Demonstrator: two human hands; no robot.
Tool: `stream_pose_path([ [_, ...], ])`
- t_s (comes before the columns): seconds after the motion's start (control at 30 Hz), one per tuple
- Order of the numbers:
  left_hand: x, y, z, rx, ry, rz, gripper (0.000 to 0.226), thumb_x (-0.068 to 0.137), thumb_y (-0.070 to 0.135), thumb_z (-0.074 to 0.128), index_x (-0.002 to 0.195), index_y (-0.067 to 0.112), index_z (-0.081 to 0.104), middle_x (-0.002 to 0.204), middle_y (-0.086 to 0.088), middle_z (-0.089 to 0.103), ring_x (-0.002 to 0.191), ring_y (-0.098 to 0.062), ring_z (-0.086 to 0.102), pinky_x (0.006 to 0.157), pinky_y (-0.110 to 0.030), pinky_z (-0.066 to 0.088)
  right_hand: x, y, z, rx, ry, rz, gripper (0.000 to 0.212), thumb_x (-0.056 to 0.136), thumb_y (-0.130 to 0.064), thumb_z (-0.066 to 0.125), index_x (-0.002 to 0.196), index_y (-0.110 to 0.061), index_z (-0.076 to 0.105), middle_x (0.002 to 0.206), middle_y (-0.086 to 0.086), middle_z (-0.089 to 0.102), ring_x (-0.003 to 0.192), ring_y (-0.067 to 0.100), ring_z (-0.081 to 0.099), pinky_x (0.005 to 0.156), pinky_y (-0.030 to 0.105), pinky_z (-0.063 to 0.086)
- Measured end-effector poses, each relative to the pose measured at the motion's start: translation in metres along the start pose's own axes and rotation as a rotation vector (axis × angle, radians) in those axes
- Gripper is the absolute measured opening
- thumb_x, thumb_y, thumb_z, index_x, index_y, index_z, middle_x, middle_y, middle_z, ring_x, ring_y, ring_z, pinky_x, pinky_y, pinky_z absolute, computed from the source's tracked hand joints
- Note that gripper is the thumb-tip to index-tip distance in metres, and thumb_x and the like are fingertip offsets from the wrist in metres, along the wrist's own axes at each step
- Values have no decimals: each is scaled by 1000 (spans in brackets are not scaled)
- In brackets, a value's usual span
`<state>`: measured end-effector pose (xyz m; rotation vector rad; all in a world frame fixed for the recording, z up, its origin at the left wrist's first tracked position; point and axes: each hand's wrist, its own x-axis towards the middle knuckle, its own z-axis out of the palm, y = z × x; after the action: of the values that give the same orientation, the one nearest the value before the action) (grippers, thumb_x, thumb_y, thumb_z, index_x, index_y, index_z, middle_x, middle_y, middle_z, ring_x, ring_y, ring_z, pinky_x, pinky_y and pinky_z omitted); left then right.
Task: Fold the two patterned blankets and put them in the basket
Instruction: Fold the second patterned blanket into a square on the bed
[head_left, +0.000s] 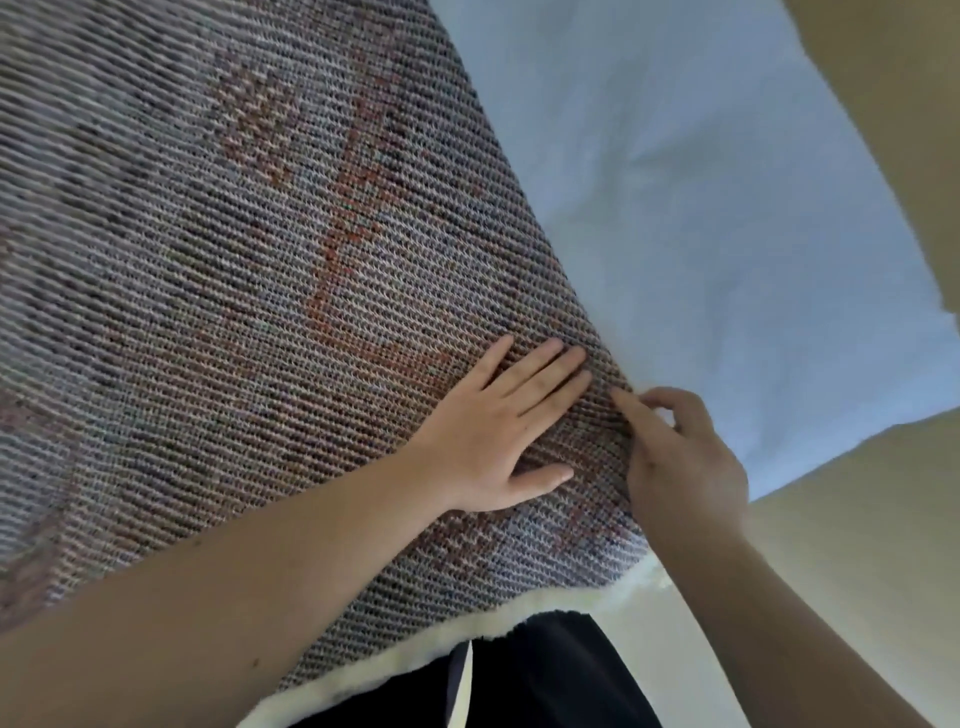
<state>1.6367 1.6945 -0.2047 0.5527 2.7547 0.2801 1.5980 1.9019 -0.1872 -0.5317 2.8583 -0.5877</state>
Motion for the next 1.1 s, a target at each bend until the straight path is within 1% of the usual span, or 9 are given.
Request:
stream_pose_path([
  [0.07, 6, 9, 3, -11, -1, -33, 86, 97, 69, 28, 160, 16, 5, 168, -3, -3, 154, -20, -10, 123, -50, -7, 0, 7, -2, -93, 33, 18, 47, 77, 6, 70, 119, -15, 70, 119, 12, 63, 76, 35, 64, 53, 32, 41],
  [0.1, 6, 10, 4, -8, 5, -52, 86, 97, 69, 27, 160, 15, 5, 168, -3, -4, 154, -20, -12, 123, -50, -7, 0, 5, 0, -146, 51, -14, 42, 79, 3, 67, 119, -13, 70, 123, 15, 62, 89, 39, 63, 59, 40, 45],
  [0.2, -10, 6, 8, -20, 53, -82, 86, 97, 68, 29, 159, 11, 9, 168, -5, -1, 154, -21, -8, 124, -50, -3, 0, -15, 11, -246, 68, -240, 39, 89, -22, 60, 127, -12, 65, 141, 14, 55, 128, 37, 48, 97, 52, 37],
  [0.33, -69, -8, 19, 17, 44, -124, 86, 93, 65, 38, 154, 5, 25, 165, -10, 11, 155, -25, 5, 124, -50, 4, -6, -49, 34, -191, -172, -511, 65, 95, -55, 45, 144, -14, 49, 155, 10, 39, 146, 30, 30, 117, 53, 21],
  [0.4, -103, -15, 25, 19, 6, -183, 87, 94, 66, 38, 155, 5, 24, 166, -10, 14, 154, -25, 6, 123, -50, 5, -11, -63, 45, -204, -271, -573, 74, 93, -63, 42, 148, -14, 43, 157, 11, 35, 147, 30, 25, 119, 52, 16],
  [0.57, -171, -14, 38, -54, -24, -327, 90, 96, 71, 30, 159, 9, 17, 167, -7, 10, 155, -24, 4, 123, -49, 6, -23, -98, 61, -252, -384, -681, 84, 89, -72, 42, 151, -15, 38, 160, 12, 28, 149, 31, 22, 118, 59, 17],
  [0.8, -262, 17, 58, -123, -2, -383, 94, 92, 72, 38, 158, 7, 22, 165, -11, 16, 154, -28, 11, 123, -53, 9, -63, -121, 68, -348, -523, -969, 99, 76, -75, 59, 150, -13, 39, 160, 14, 27, 148, 35, 23, 116, 61, 16],
  [1.0, -332, 48, 94, -131, 60, -442, 80, 95, 52, 51, 157, 9, 25, 163, -9, 23, 152, -27, 17, 123, -51, 13, -102, -126, 70, -445, -514, -1023, 83, 78, -55, 67, 147, -12, 44, 158, 16, 32, 146, 37, 28, 115, 60, 19],
  [1.1, -337, 44, 95, -152, 100, -447, 69, 97, 43, 43, 154, 8, 27, 161, -12, 29, 150, -28, 21, 123, -50, 14, -101, -137, 67, -453, -503, -1054, 77, 78, -50, 64, 143, -12, 49, 155, 15, 37, 144, 36, 32, 113, 58, 24],
])
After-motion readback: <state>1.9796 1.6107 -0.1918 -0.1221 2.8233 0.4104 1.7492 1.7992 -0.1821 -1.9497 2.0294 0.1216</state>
